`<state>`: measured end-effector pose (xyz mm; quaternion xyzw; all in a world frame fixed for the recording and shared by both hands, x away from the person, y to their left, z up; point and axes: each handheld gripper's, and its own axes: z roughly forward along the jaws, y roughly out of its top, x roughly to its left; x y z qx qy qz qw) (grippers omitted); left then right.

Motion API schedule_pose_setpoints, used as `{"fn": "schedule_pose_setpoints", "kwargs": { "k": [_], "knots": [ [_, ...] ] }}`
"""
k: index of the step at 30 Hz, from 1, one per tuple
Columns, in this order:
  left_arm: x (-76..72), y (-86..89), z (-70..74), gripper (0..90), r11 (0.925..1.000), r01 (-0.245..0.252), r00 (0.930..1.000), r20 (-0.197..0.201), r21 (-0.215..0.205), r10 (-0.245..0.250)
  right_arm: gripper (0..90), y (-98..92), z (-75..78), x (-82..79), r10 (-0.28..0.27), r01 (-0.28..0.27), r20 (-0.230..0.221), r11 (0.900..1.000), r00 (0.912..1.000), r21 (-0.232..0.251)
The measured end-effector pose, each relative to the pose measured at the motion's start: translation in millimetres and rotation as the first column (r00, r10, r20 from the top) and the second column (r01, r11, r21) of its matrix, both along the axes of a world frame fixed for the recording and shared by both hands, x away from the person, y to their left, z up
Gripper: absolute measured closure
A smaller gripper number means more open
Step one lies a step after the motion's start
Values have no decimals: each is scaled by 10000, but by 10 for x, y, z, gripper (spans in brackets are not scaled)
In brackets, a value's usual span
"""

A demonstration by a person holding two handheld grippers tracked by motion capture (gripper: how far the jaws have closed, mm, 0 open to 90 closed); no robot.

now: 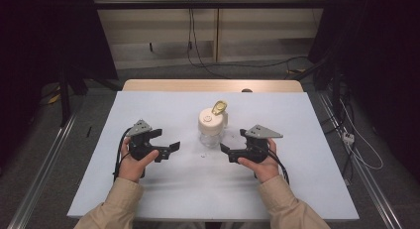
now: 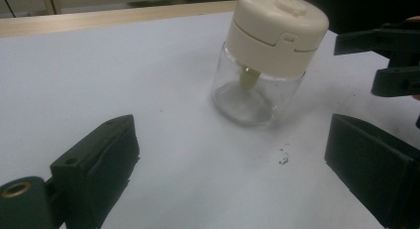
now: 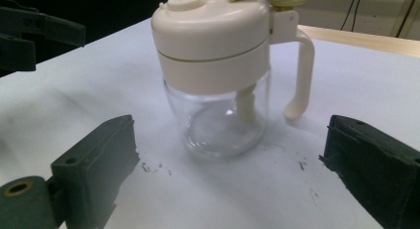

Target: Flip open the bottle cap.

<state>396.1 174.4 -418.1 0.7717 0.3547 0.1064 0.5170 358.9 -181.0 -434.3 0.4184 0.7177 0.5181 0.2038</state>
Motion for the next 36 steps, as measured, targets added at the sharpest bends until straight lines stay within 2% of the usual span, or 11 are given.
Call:
{"fn": "schedule_pose_setpoints", "kwargs": {
  "k": [3, 11, 13, 19, 22, 28, 36],
  "knots": [
    [-40, 36, -10, 59, 9999, 35, 10000, 27, -123, -34, 48, -55, -4, -60, -39, 39, 2, 10000, 10000, -62],
    [-117, 203, -49, 60, 9998, 165, 9997, 154, 68, -166, 48, -190, 9, -232, -6, 10, 200, 9998, 9998, -211],
    [-131, 245, -62, 59, 9997, 221, 9996, 151, -122, -219, 52, -225, 10, -260, -21, 24, 176, 9998, 9998, -203],
    [-166, 333, -55, 59, 9998, 31, 9999, 145, -206, -28, 50, -311, 5, -333, -106, 110, 207, 9997, 9997, -196],
    [-189, 357, -62, 59, 9997, 35, 9999, 126, -231, -32, 50, -350, -4, -373, -107, 117, 232, 9991, 9997, -398],
    [-230, 378, -65, 59, 9999, 121, 9998, 170, -117, -119, 49, -406, -23, -430, -126, 136, 233, 9991, 9996, -408],
    [-264, 458, -81, 60, 9998, -95, 9998, 175, -149, 97, 47, -519, -51, -533, -243, 252, 191, 9984, 9995, -505]
  ]
}}
